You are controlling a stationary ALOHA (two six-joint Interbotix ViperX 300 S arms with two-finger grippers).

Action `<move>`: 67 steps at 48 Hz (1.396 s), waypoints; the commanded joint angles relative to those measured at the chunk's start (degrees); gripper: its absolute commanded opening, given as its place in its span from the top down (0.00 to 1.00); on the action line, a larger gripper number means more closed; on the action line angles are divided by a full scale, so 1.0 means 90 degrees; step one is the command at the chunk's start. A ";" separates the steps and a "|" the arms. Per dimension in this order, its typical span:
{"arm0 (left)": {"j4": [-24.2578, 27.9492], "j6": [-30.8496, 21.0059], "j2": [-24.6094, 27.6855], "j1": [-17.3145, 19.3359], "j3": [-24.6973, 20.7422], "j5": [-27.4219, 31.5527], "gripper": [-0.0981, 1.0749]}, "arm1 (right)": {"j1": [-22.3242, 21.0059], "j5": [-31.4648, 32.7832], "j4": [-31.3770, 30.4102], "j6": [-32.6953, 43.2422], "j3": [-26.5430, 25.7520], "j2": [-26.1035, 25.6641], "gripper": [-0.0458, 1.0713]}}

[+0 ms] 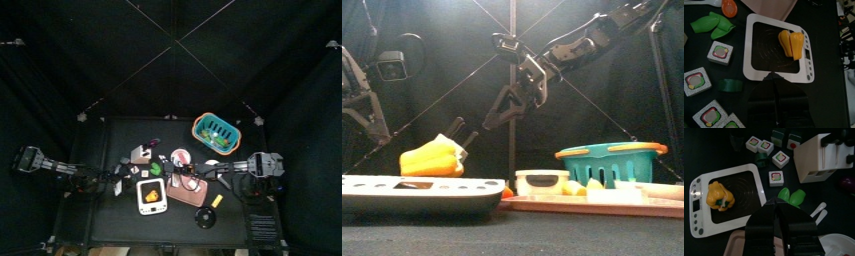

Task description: Grab cleaver

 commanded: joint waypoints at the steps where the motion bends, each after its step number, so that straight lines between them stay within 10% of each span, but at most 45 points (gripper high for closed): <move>1: -0.0010 0.0010 0.0000 0.0039 -0.0088 -0.0049 0.90 | -0.0029 -0.0068 0.0010 0.0010 -0.0098 -0.0205 0.93; 26: 0.0547 0.0059 -0.0244 0.0527 -0.0449 -0.0225 0.81 | -0.0322 -0.0742 0.0039 0.0010 -0.0420 -0.0146 0.88; 45: 0.0703 0.0010 -0.0645 0.0645 -0.0068 -0.0332 0.49 | -0.0703 -0.1650 0.0273 0.0000 -0.0898 0.0410 0.56; 67: 0.0625 0.0010 -0.0645 0.0635 0.0029 -0.0508 0.47 | -0.0791 -0.1611 -0.0020 -0.0020 -0.1416 0.0781 0.27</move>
